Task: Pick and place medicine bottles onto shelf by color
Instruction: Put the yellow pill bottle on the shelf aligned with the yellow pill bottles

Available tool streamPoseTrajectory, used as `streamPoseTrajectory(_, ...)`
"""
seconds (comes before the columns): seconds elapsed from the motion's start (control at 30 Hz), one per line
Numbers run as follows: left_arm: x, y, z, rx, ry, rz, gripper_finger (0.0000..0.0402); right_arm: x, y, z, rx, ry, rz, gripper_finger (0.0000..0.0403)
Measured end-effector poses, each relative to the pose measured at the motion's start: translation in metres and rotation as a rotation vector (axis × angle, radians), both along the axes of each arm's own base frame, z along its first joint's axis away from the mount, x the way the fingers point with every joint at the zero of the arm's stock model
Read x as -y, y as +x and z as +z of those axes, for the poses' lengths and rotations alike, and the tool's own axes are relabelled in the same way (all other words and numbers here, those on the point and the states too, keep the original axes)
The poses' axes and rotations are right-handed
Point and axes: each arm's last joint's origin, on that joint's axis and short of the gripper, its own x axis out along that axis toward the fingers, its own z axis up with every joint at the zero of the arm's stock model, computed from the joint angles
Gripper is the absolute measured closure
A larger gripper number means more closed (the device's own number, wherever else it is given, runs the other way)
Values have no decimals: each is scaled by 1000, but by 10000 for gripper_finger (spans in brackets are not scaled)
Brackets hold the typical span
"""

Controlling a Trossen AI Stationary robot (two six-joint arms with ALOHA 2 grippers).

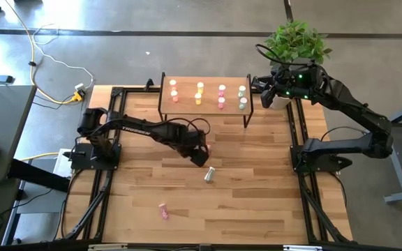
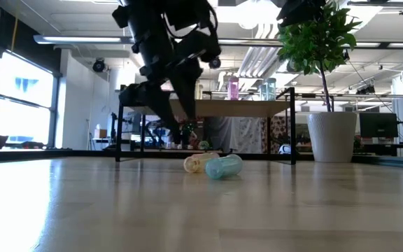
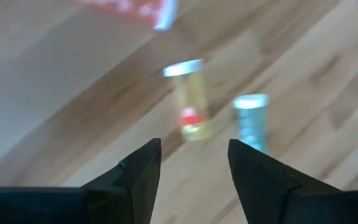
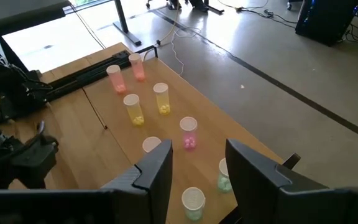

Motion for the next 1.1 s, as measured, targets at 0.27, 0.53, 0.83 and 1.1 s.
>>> streamPoseTrajectory(0.27,8,8,-10,8,36,4,222,0,0,0,0,1,0,263)
streamPoseTrajectory(0.53,11,15,-21,15,81,14,222,0,0,0,1,1,-1,263)
streamPoseTrajectory(0.83,13,19,-35,-17,83,32,222,0,0,0,1,2,-1,263)
streamPoseTrajectory(1.1,20,23,-48,-38,83,12,222,0,0,0,1,2,-2,263)
